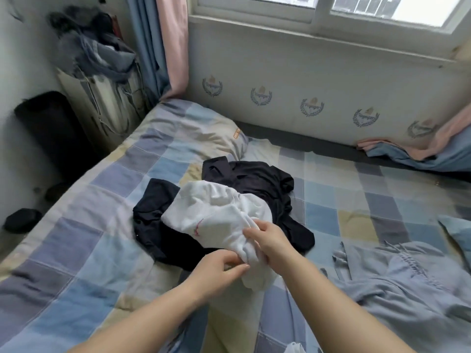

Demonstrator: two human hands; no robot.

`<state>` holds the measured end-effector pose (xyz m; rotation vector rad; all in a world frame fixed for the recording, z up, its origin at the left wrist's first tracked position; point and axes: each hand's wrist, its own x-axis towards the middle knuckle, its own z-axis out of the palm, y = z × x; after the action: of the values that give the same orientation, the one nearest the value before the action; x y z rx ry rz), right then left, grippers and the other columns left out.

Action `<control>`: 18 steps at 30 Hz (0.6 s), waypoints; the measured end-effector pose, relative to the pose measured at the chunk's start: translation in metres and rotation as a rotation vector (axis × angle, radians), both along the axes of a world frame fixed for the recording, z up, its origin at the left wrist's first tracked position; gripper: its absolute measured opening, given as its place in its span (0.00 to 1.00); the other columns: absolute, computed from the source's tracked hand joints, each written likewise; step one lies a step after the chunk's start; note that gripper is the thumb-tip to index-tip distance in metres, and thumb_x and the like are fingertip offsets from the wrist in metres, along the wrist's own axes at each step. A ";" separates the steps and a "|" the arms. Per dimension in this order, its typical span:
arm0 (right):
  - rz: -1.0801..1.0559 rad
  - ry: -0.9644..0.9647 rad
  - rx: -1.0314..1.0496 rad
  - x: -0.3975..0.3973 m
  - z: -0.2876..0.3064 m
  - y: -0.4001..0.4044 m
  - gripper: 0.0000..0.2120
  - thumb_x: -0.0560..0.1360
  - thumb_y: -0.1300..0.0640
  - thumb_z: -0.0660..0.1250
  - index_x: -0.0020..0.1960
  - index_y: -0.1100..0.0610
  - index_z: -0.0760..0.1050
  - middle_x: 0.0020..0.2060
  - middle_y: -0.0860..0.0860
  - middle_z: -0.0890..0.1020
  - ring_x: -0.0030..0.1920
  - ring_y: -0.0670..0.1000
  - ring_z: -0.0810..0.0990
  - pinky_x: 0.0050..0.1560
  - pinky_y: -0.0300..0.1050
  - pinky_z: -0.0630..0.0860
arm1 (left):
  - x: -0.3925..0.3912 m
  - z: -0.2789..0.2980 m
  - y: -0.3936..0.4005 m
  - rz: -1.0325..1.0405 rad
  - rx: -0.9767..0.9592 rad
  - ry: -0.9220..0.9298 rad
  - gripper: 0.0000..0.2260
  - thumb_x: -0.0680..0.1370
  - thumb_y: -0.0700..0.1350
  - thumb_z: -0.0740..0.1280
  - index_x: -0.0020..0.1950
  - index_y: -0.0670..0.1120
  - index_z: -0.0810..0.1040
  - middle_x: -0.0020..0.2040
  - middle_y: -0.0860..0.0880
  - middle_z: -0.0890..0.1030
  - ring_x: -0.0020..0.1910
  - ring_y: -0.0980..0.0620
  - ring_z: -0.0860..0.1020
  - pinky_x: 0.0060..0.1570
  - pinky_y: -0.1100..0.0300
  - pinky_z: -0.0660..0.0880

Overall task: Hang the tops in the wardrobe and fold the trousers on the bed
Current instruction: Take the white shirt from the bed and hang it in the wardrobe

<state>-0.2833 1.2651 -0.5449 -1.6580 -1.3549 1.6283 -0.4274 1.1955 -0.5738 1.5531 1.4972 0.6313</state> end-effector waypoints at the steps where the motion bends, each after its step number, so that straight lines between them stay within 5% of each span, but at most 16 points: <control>1: 0.023 0.010 0.038 0.003 0.015 -0.013 0.10 0.70 0.55 0.69 0.51 0.53 0.81 0.45 0.53 0.85 0.47 0.54 0.83 0.52 0.52 0.78 | -0.008 0.017 -0.006 0.032 0.013 0.004 0.07 0.76 0.50 0.69 0.39 0.52 0.80 0.38 0.57 0.81 0.41 0.60 0.78 0.44 0.64 0.73; 4: 0.093 -0.033 0.185 0.015 0.070 -0.052 0.07 0.73 0.60 0.70 0.49 0.51 0.81 0.42 0.48 0.84 0.43 0.44 0.82 0.48 0.41 0.78 | -0.025 0.073 -0.019 0.118 0.104 0.028 0.01 0.76 0.48 0.69 0.45 0.53 0.79 0.42 0.59 0.81 0.43 0.64 0.78 0.43 0.71 0.71; 6: 0.133 -0.092 0.289 0.025 0.105 -0.075 0.09 0.71 0.62 0.71 0.44 0.49 0.80 0.38 0.43 0.82 0.39 0.40 0.79 0.42 0.33 0.75 | -0.028 0.110 -0.027 0.099 0.172 0.048 0.07 0.77 0.44 0.69 0.54 0.50 0.77 0.49 0.58 0.78 0.49 0.63 0.76 0.47 0.76 0.69; 10: 0.174 -0.255 0.560 0.055 0.171 -0.119 0.13 0.68 0.64 0.74 0.40 0.46 0.79 0.42 0.45 0.81 0.45 0.44 0.78 0.48 0.37 0.73 | -0.014 0.171 -0.054 -0.049 0.297 0.162 0.19 0.76 0.44 0.69 0.67 0.49 0.74 0.58 0.57 0.73 0.61 0.59 0.70 0.61 0.69 0.64; 14: 0.094 -0.246 0.705 0.086 0.218 -0.167 0.20 0.67 0.69 0.73 0.37 0.44 0.75 0.39 0.43 0.78 0.42 0.38 0.76 0.44 0.29 0.69 | 0.013 0.192 -0.101 -0.214 0.254 0.246 0.12 0.74 0.47 0.71 0.57 0.46 0.79 0.55 0.52 0.80 0.56 0.54 0.76 0.56 0.60 0.71; 18: 0.036 -0.222 0.688 0.115 0.244 -0.210 0.12 0.68 0.62 0.71 0.37 0.47 0.73 0.33 0.36 0.78 0.36 0.36 0.74 0.39 0.29 0.68 | 0.039 0.203 -0.154 -0.180 0.200 0.234 0.07 0.73 0.48 0.71 0.40 0.53 0.73 0.39 0.57 0.78 0.40 0.57 0.75 0.45 0.56 0.73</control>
<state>-0.1679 1.0551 -0.3008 -1.4049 -1.7957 0.8436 -0.3879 1.0420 -0.3711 1.9470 1.4763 0.5206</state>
